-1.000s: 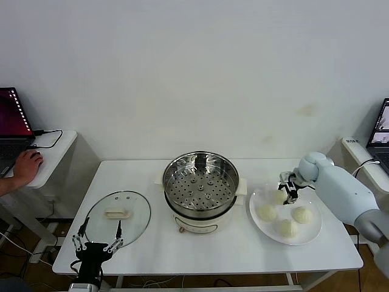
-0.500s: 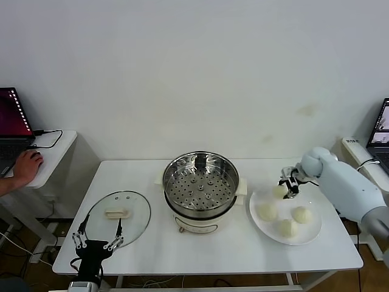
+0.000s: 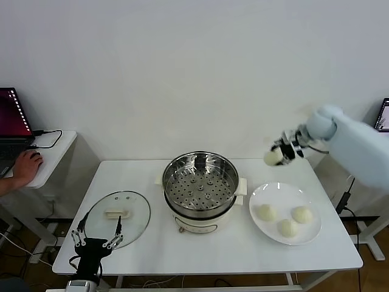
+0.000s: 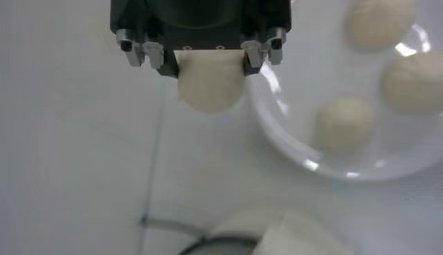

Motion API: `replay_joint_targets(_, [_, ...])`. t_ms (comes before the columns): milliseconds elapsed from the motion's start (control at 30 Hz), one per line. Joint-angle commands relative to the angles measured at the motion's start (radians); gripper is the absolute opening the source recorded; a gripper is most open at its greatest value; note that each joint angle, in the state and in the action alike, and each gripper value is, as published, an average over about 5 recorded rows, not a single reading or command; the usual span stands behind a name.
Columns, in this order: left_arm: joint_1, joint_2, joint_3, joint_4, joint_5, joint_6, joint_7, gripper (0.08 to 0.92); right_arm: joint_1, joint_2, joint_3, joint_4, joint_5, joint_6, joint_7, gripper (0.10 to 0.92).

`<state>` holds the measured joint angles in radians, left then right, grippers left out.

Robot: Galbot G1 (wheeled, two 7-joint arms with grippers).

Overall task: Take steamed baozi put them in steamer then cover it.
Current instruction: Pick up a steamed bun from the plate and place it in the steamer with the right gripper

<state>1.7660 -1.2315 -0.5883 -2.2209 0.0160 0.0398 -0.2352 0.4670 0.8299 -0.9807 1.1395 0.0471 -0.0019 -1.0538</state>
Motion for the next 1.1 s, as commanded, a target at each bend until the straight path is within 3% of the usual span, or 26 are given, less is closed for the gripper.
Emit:
replay_joint_targets(33, [-0.002,0.001,-0.006,0.002,-0.008,0.000,-0.001,0.823,0.204,0.052,-0.168,0.097,0.162,-0.013,0.012,0.585])
replay_joint_targets(333, [-0.014,0.007,-0.024,-0.002,-0.020,0.003,0.002,0.823,0.152,0.287,-0.236,0.015,0.173,0.123,0.086,0.585])
replay_joint_targets(700, [-0.004,-0.003,-0.043,-0.019,-0.020,0.005,0.005,0.823,0.027,0.433,-0.267,-0.165,-0.181,0.440,0.159,0.585])
replay_joint_targets(1100, [0.006,-0.010,-0.055,-0.032,-0.020,0.005,0.005,0.823,-0.047,0.530,-0.242,-0.297,-0.384,0.591,0.242,0.585])
